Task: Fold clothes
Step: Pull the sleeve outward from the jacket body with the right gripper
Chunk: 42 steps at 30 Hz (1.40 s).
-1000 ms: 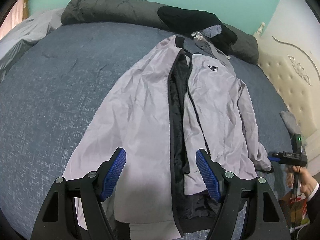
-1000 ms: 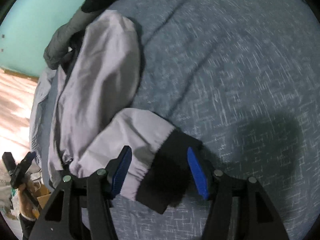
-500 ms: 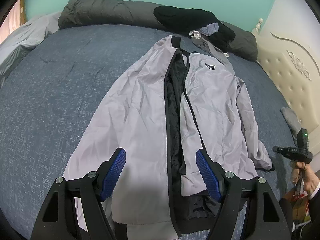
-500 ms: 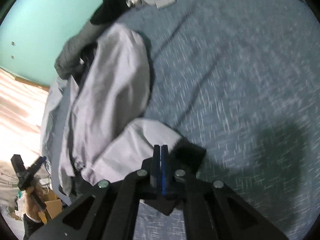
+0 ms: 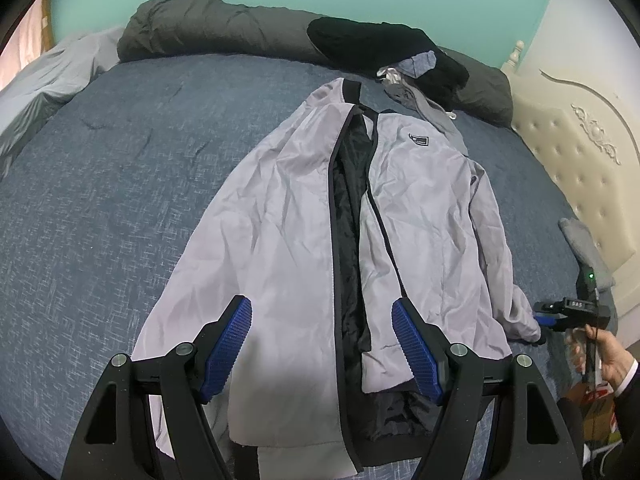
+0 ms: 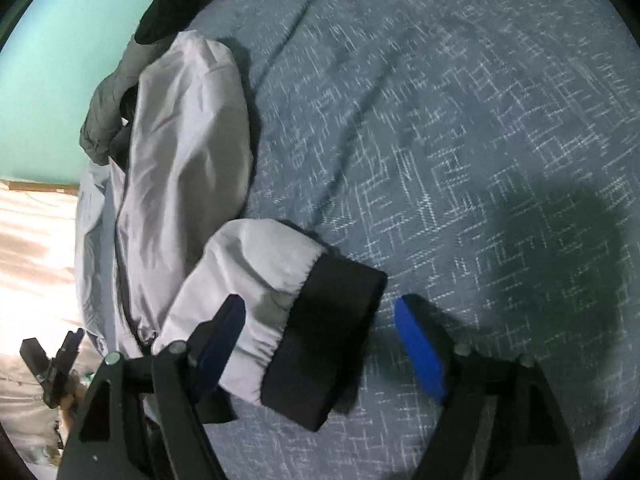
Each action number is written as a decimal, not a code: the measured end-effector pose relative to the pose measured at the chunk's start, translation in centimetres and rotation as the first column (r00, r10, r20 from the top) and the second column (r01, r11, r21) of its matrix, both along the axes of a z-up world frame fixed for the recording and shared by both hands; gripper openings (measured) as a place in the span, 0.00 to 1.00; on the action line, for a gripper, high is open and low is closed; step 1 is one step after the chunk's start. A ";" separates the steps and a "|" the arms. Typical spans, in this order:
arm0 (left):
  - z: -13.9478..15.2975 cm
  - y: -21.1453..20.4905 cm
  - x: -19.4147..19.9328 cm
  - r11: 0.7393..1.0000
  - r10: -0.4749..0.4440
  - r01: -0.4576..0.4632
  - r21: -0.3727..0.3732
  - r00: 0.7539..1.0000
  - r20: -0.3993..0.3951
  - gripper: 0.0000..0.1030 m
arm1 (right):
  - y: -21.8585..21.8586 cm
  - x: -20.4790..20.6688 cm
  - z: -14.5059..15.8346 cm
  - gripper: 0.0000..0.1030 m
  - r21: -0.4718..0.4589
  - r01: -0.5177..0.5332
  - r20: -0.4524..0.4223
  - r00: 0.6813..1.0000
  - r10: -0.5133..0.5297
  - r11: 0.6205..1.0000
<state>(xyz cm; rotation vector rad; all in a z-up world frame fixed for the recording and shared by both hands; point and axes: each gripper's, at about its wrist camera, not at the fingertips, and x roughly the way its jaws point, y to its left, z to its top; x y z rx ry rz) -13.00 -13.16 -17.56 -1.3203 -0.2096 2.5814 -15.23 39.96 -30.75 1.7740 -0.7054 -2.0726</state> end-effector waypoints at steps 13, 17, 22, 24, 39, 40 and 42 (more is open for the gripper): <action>-0.5 -1.1 -0.1 1.000 0.015 -0.015 0.005 1.000 0.008 0.74 | -0.2 0.6 3.2 0.05 0.056 -0.020 -0.134 0.991 0.027 0.998; -0.3 -1.3 -0.1 1.000 0.021 -0.021 0.000 1.000 0.009 0.74 | 1.4 -0.2 6.9 0.04 0.050 0.005 -0.235 0.972 0.007 0.999; 0.4 -1.0 0.0 1.000 0.018 -0.018 -0.016 1.000 -0.002 0.74 | 5.7 -2.5 12.0 0.03 0.052 0.084 -0.338 0.939 -0.062 0.995; 0.4 -0.9 -0.2 1.000 0.019 -0.019 -0.024 1.000 0.001 0.74 | 7.2 -3.9 13.1 0.03 0.058 0.115 -0.376 0.923 -0.084 0.992; -1.1 0.2 -1.0 0.997 0.013 -0.009 -0.076 0.999 0.043 0.74 | 19.2 -6.3 15.8 0.02 0.230 0.363 -0.452 0.862 -0.232 0.903; -1.1 0.1 -1.1 0.997 0.016 -0.013 -0.078 0.999 0.044 0.74 | 19.4 -6.2 15.1 0.03 0.253 0.362 -0.432 0.872 -0.229 0.897; -1.1 -0.5 -1.0 0.997 0.024 -0.021 -0.072 0.999 0.047 0.74 | 19.5 -6.0 13.6 0.05 0.311 0.354 -0.390 0.894 -0.221 0.882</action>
